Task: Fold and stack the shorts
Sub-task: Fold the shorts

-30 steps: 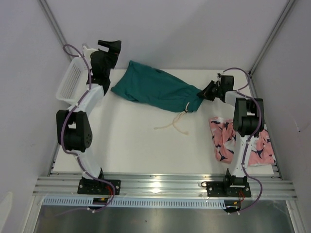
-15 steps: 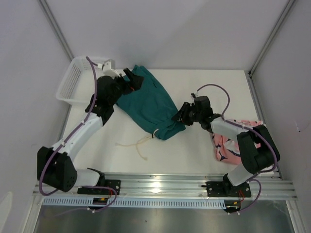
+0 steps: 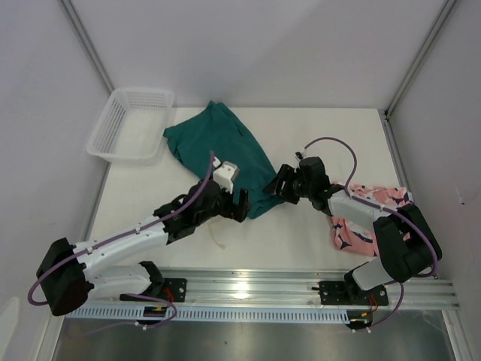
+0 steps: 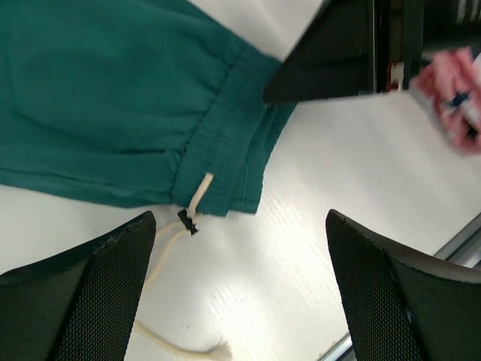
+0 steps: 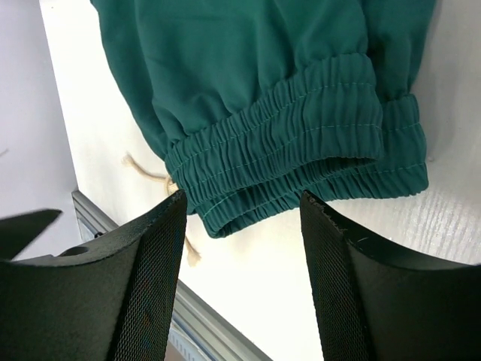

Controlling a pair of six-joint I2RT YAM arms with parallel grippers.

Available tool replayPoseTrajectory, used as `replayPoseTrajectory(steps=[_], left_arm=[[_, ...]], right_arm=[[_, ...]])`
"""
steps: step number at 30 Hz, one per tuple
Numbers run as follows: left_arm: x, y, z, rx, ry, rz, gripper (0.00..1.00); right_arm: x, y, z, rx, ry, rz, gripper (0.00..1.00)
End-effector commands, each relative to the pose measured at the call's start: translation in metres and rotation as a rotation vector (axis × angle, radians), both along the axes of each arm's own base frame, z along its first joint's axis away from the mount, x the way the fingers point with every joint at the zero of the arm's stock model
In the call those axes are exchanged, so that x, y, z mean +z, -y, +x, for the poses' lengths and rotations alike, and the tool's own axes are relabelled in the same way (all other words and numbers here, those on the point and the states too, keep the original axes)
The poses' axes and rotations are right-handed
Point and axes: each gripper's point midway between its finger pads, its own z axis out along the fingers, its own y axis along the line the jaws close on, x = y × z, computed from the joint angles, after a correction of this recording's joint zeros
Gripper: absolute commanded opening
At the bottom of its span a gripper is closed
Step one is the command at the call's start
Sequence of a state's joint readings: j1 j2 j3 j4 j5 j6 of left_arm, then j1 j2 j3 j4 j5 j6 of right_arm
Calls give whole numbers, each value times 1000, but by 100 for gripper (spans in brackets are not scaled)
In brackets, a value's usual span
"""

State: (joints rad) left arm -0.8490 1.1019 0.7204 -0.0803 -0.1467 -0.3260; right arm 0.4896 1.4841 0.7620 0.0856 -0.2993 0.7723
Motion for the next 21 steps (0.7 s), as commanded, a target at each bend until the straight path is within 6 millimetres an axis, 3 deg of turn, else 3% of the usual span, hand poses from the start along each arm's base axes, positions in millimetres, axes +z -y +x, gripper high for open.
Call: replayPoseTrajectory(steps=[1, 9, 21], left_arm=[[-12, -8, 0, 40, 69, 127, 95], [-42, -1, 8, 71, 71, 367, 99], [-38, 34, 20, -11, 95, 454, 99]], right_arm=[[6, 3, 6, -27, 33, 7, 63], [3, 16, 14, -49, 27, -2, 69], [4, 40, 29, -61, 29, -63, 68]])
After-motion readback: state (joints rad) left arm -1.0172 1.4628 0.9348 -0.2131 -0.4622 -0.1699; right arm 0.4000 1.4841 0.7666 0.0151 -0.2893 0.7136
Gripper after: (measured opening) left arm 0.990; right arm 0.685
